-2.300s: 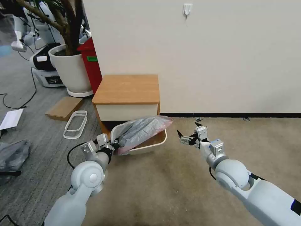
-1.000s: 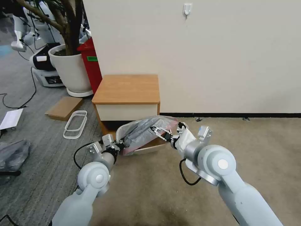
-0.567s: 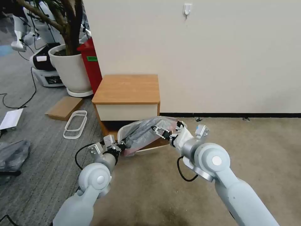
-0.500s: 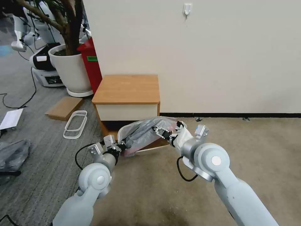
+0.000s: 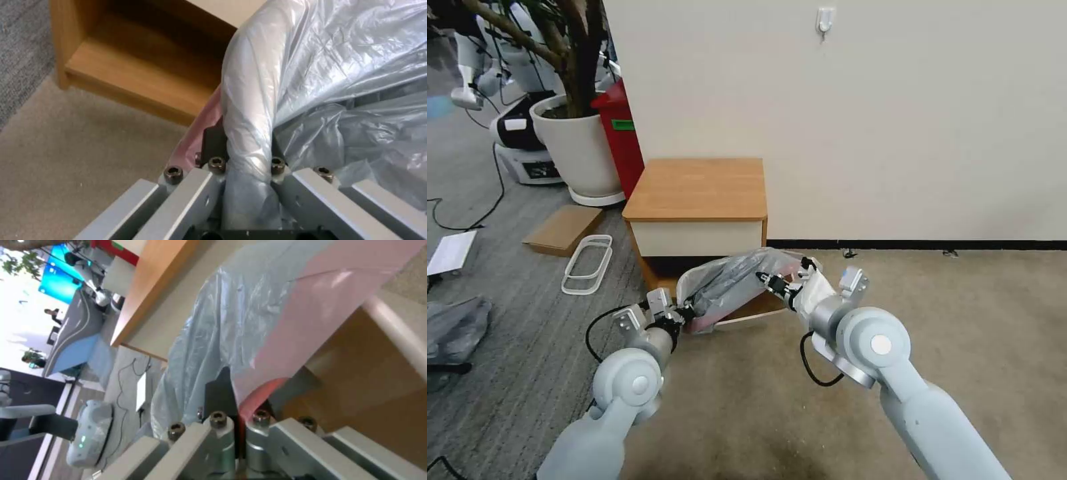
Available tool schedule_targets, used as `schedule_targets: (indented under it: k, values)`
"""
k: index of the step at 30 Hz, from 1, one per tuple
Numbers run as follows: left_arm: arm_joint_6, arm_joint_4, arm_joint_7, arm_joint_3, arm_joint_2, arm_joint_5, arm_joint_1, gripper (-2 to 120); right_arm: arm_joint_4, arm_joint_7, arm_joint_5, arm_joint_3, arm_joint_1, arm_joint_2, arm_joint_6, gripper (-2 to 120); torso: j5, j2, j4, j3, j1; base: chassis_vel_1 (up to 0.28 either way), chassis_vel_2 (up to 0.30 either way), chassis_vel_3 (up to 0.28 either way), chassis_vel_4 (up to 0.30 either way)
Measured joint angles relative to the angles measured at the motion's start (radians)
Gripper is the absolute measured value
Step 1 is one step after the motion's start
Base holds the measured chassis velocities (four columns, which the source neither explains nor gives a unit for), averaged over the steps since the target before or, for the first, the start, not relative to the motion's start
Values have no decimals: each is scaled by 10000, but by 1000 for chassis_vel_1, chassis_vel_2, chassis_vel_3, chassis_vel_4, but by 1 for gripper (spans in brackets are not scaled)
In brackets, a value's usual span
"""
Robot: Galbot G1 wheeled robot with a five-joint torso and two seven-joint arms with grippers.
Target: Pick up the garbage bag from the table and place it over the trash can.
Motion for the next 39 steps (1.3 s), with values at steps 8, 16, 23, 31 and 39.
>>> schedule_targets:
  k: [8, 16, 23, 31, 39]
  values:
    - [-8, 167, -90, -163, -135, -374, -42, 1, -64, -590, -350, 90, -150, -201, 470, 0, 0, 1, 0, 0, 0, 0, 0, 0, 0]
    - [-141, 269, -460, -445, -239, -1068, -192, 1, 104, -745, -371, 274, -372, -368, 554, 0, 0, 1, 0, 0, 0, 0, 0, 0, 0]
    - [-366, 337, -725, -577, -267, -1361, -258, 1, 415, -754, -372, 490, -657, -538, 555, 0, 0, 1, 0, 0, 0, 0, 0, 0, 0]
    - [-521, 356, -956, -633, -298, -1560, -313, 1, 619, -766, -370, 676, -979, -667, 522, 0, 0, 1, 0, 0, 0, 0, 0, 0, 0]
    - [-564, 317, -1101, -690, -288, -1791, -349, 1, 544, -788, -496, 725, -1155, -681, 500, 0, 1, 1, 0, 0, 0, 0, 0, 0, 0]
